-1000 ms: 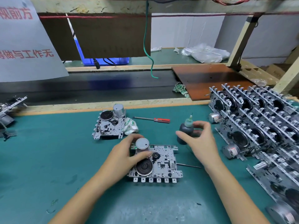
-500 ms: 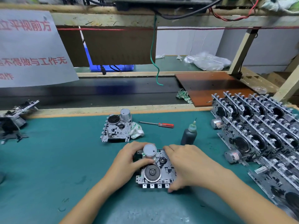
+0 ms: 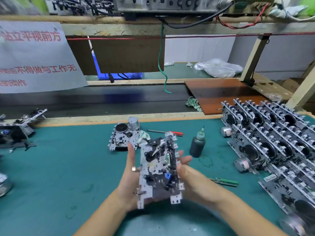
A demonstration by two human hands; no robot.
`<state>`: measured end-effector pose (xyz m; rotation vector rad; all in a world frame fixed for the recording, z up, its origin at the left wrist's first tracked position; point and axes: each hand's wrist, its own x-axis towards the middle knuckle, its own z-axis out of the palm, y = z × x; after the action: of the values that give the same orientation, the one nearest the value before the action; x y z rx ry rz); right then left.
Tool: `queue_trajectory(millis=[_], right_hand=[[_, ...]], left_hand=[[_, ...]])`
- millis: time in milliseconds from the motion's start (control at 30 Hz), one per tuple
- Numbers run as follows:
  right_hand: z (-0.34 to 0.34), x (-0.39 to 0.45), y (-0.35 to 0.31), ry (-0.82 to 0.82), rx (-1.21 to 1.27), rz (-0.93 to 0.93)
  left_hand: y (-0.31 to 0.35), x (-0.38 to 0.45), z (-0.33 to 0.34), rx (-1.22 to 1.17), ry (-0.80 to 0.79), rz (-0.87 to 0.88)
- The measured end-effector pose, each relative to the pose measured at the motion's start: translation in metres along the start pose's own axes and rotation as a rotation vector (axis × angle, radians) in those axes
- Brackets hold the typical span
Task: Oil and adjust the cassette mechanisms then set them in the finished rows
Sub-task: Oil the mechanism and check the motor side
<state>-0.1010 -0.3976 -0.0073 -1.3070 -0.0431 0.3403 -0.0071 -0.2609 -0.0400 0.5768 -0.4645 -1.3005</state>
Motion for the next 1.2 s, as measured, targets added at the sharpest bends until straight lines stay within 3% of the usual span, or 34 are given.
queue_trajectory(millis=[100,167,200,267,333,433,533,600,700,867,1200], right_hand=[[-0.014,-0.006,0.0,0.351,-0.545,-0.129],[-0.037,-0.018,-0.004,0.622,-0.859,-0.175],[-0.048,-0.024,-0.004,0.682,-1.039,-0.137],[-0.061,-0.03,0.002,0.58,-1.477,0.08],[-0.071,-0.027,0.016,0.404,-1.656,0.228],[-0.08,-0.022,0.021,0.386,-1.49,0.172],[-0.082,-0.017,0.01,0.38,-0.871,0.095],[-0.074,-0.009,0.007,0.319,-0.648,0.053],[-0.064,0.007,0.009,0.292,-0.643,0.075],[-0.057,0.011,0.008,0.144,-0.365,0.19],[-0.048,0.016,0.02,0.092,-0.413,0.293]], left_hand=[[0.0,-0.005,-0.002,-0.01,0.021,0.114],[0.004,-0.01,-0.005,0.005,0.122,0.175],[0.007,-0.012,-0.005,0.021,0.193,0.191],[0.009,-0.012,-0.009,-0.047,0.275,0.222],[0.009,-0.008,-0.013,-0.134,0.292,0.212],[0.003,-0.005,-0.018,-0.183,0.384,0.153],[-0.001,-0.004,-0.024,-0.174,0.45,0.096],[-0.003,-0.003,-0.026,-0.159,0.464,0.06],[-0.005,-0.002,-0.03,-0.094,0.482,0.027],[-0.007,-0.003,-0.033,-0.046,0.478,-0.014],[-0.012,-0.001,-0.042,-0.022,0.515,-0.05]])
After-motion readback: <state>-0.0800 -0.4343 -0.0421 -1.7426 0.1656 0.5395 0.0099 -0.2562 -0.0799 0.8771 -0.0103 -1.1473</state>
